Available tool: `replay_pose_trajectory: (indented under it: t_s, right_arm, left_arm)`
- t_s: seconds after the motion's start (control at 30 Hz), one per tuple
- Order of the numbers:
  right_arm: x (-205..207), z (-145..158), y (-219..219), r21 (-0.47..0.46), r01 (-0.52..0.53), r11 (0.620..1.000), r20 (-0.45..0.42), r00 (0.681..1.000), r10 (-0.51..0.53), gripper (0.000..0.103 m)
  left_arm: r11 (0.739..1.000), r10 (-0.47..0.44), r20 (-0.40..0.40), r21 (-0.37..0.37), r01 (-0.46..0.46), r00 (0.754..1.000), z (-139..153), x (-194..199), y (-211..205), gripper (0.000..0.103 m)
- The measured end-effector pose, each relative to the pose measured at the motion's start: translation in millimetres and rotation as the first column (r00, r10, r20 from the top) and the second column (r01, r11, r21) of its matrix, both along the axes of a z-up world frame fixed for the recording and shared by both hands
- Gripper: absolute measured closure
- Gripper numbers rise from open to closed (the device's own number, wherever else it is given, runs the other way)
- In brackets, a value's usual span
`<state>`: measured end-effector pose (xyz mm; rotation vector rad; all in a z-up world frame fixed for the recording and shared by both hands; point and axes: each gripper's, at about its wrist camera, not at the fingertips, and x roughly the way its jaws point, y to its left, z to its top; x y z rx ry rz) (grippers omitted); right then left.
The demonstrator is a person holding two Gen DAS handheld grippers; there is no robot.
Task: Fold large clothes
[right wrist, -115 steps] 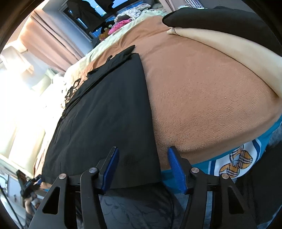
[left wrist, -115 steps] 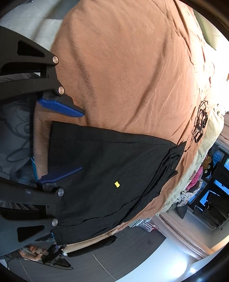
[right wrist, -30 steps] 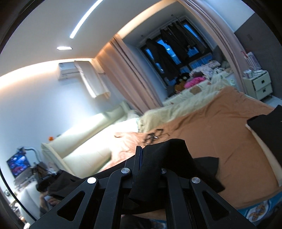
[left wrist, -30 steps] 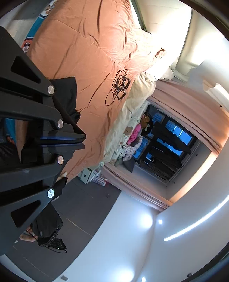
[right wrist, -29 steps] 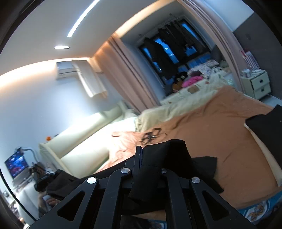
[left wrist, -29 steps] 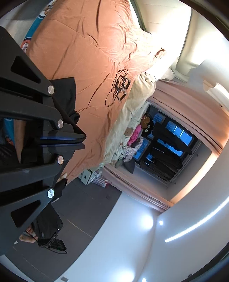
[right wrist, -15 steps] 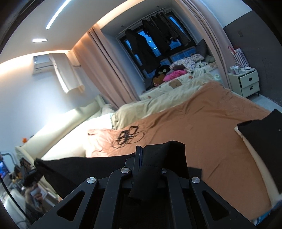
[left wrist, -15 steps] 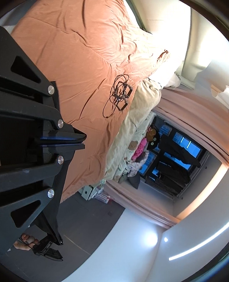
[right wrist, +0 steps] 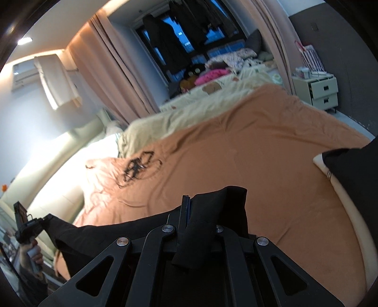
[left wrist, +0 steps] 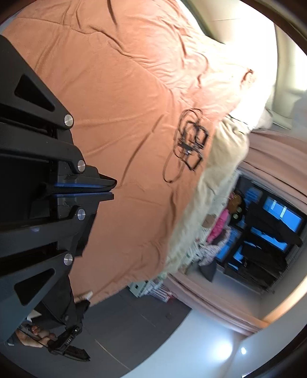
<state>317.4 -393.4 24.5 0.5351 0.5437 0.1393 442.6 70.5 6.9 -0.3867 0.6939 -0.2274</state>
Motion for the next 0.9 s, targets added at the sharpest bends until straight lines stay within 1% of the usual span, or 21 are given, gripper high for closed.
replay_pose_trajectory:
  t_s: [0.13,0.3,0.37,0.4,0.47,0.5,0.53,0.57,0.6,0.63,0.7,0.73,0.83,0.9]
  right_arm:
    - [20,-30,0,0.006,0.006,1.0,-0.072,0.997,-0.006,0.099]
    - [36,-67,2,0.003,0.015,1.0,-0.157,0.988,-0.014,0.099]
    - [42,-79,4,-0.015,0.021,1.0,-0.193,0.981,-0.024,0.099]
    - [43,-81,5,-0.03,0.021,0.999,-0.202,0.979,-0.027,0.097]
    - [48,-85,9,-0.083,0.034,0.996,-0.243,0.968,-0.053,0.081]
    - [49,-87,9,-0.094,0.036,0.995,-0.252,0.966,-0.059,0.057]
    - [48,-86,9,-0.106,0.044,0.993,-0.251,0.966,-0.069,0.032]
    - [45,-84,8,-0.115,0.053,0.992,-0.237,0.968,-0.079,0.026]
    - [43,-81,7,-0.129,0.057,0.99,-0.225,0.971,-0.085,0.024]
    - [42,-78,7,-0.138,0.054,0.989,-0.222,0.971,-0.084,0.024]
    - [37,-75,4,-0.141,0.052,0.989,-0.226,0.97,-0.083,0.024]
    - [36,-74,3,-0.141,0.051,0.989,-0.23,0.97,-0.082,0.024]
    - [28,-75,1,-0.159,0.041,0.986,-0.251,0.965,-0.081,0.024]
    - [22,-78,0,-0.166,0.035,0.986,-0.262,0.962,-0.078,0.024]
  left_arm:
    - [1.0,-0.003,-0.078,0.019,0.004,0.997,-37,19,-2,0.097]
    - [0.999,0.005,-0.146,0.05,0.002,0.989,-72,37,-5,0.097]
    - [0.998,0.02,-0.174,0.061,-0.009,0.985,-83,45,-6,0.097]
    - [0.997,0.029,-0.192,0.073,-0.016,0.981,-90,49,-8,0.097]
    - [0.997,0.028,-0.217,0.071,-0.013,0.976,-98,56,-9,0.094]
    - [0.998,0.024,-0.221,0.062,-0.01,0.975,-100,60,-9,0.09]
    - [0.998,0.027,-0.226,0.062,-0.014,0.974,-101,61,-9,0.076]
    - [0.996,0.054,-0.221,0.084,-0.036,0.974,-99,60,-8,0.062]
    - [0.994,0.074,-0.203,0.096,-0.055,0.976,-96,59,-7,0.025]
    - [0.993,0.088,-0.173,0.091,-0.073,0.981,-91,55,-3,0.0]
    - [0.993,0.104,-0.134,0.071,-0.095,0.986,-83,49,3,0.0]
    - [0.993,0.105,-0.133,0.07,-0.097,0.986,-82,46,5,0.0]
    - [0.991,0.096,-0.165,0.105,-0.079,0.982,-86,35,5,0.0]
    - [0.99,0.081,-0.185,0.132,-0.057,0.979,-94,21,5,0.0]
